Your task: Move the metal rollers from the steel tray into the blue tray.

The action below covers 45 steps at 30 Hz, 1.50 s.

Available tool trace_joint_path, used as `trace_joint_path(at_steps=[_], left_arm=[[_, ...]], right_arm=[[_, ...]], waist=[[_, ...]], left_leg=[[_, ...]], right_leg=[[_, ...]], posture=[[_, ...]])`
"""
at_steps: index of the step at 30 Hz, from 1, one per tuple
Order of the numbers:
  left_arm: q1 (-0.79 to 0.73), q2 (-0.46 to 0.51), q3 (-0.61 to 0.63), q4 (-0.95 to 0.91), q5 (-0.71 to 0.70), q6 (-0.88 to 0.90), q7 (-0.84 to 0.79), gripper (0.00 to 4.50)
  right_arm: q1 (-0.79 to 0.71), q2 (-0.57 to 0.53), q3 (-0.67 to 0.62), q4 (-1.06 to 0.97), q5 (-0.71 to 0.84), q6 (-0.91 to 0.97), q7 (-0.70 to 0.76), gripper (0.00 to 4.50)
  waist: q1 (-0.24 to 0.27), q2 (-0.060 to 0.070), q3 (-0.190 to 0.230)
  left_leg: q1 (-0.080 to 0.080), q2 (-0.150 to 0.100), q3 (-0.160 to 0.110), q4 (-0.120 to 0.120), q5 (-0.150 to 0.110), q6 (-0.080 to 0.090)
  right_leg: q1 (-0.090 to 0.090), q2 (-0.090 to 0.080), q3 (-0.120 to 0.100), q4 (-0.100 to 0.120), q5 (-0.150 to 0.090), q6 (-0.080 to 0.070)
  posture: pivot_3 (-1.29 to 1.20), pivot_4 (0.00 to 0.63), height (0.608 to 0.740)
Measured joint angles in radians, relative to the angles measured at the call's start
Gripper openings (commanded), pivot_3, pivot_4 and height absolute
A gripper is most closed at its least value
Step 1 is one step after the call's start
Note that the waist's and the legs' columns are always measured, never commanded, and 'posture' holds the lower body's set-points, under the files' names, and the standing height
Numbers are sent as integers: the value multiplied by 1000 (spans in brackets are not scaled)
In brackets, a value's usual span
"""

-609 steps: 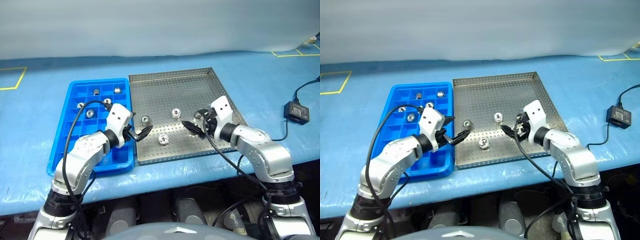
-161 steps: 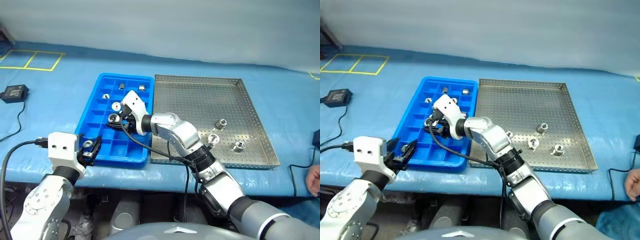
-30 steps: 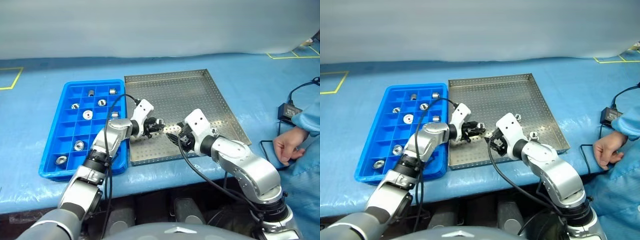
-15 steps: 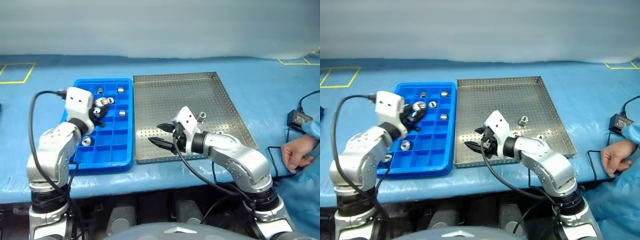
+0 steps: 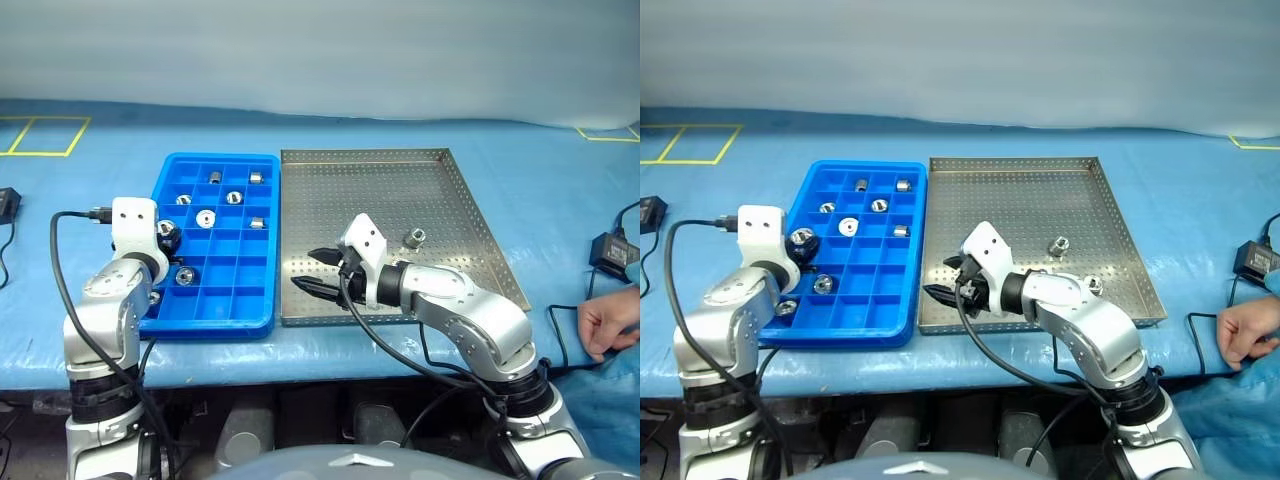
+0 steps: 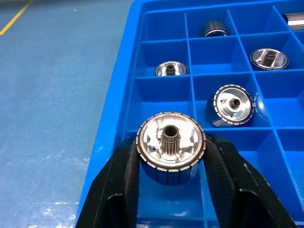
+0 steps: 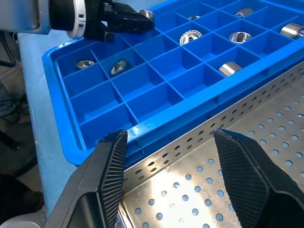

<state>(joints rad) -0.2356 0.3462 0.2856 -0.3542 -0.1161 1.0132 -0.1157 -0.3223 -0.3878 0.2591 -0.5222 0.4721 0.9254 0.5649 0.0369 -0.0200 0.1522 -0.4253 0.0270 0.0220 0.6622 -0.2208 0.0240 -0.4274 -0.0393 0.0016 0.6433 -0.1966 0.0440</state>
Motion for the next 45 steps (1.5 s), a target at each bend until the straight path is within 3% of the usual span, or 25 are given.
trace_joint_path(at_steps=[5, 13, 18, 22, 28, 33, 45], left_arm=[[-10, -18, -3, 14, -5, -43, 11, 3879], [-21, -83, -11, -93, -168, -166, -115, 3879], [-18, -18, -206, -143, -249, -211, -315, 3879], [-29, -8, -338, -73, -226, -275, -373, 3879], [-41, -15, -445, -33, -209, -332, -428, 3879], [-42, -25, -459, -6, -207, -350, -431, 3879], [-31, -17, -454, -2, -206, -354, -424, 3879]], right_arm=[[3, -7, 0, 0, 0, -1, -5, 3064], [-3, -5, -3, 3, -54, 26, -111, 3064], [-29, 8, -40, 14, -117, 114, -231, 3064], [-52, 84, -144, 33, -153, 191, -349, 3064], [-56, 296, -315, 95, -227, 281, -569, 3064], [-61, 413, -373, 140, -270, 297, -676, 3064], [-2, 445, -376, 144, -309, 335, -703, 3064]], waist=[[-5, 0, 0], [-6, 0, 0], [-13, 0, 0], [-26, 0, 0], [-54, 1, 0], [-69, 1, 0], [-74, 2, 0]], left_leg=[[0, 0, 0, 0, 0, 0], [-2, 1, 0, 1, 0, 0], [-2, -1, 1, 1, 0, 1], [-1, -1, 2, 1, 0, 1], [-2, -1, 2, 0, 0, 1], [-2, -1, 3, 0, 0, 1], [-1, 0, 3, 0, 0, 1]], right_leg=[[0, 0, 0, 0, 0, -1], [-1, -2, 0, 0, 3, -4], [-1, -2, 0, 0, 2, -4], [-1, 0, 0, 0, 1, -1], [-3, 1, 2, 0, 2, -2], [-3, 1, 3, 0, 1, 0], [-3, 1, 3, 0, 1, 0]], posture=[[81, 150, 740], [44, 150, 740], [3, 150, 740], [-33, 150, 740], [-56, 150, 740], [-47, 150, 740], [-28, 150, 740]])
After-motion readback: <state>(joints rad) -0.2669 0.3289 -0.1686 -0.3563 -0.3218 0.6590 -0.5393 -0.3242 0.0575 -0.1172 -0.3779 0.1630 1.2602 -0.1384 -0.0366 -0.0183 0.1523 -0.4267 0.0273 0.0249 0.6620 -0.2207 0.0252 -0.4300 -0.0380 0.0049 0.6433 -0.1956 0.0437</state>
